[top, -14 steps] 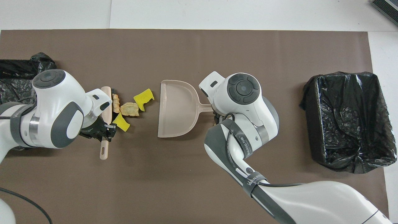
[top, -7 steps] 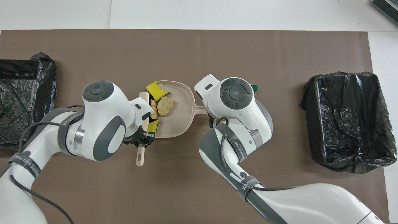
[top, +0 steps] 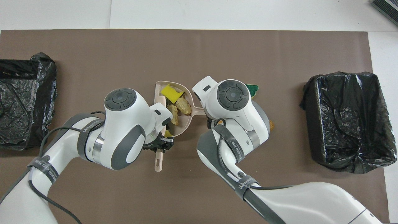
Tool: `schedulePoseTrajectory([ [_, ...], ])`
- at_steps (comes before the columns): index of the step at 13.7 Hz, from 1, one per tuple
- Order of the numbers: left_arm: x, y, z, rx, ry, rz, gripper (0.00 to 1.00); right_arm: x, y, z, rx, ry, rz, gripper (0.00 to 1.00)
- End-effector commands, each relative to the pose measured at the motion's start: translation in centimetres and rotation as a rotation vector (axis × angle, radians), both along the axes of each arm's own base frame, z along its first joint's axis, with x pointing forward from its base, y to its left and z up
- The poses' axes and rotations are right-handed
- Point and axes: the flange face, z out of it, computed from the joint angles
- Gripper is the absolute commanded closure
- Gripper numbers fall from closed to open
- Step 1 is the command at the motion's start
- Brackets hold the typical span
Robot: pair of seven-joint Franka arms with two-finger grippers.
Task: Sweep and dump trash in bin
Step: 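Push the debris into the dustpan with the brush in the left gripper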
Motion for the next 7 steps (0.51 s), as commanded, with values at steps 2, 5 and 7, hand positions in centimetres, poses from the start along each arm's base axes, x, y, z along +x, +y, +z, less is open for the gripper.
schedulePoseTrajectory([
  [2,-0.2,0.4,4.0,-0.003,-0.020,0.040,1.00,0.5,-0.6,-0.5,0.024,-0.007,0.001,1.00],
  [5,-0.3,-0.2,4.9,-0.024,-0.038,0.073,1.00,0.4,-0.5,-0.6,0.023,-0.006,0.001,1.00],
  [7,-0.4,-0.9,5.2,-0.037,-0.060,0.069,1.00,0.4,-0.5,-0.6,0.024,-0.005,0.002,1.00],
])
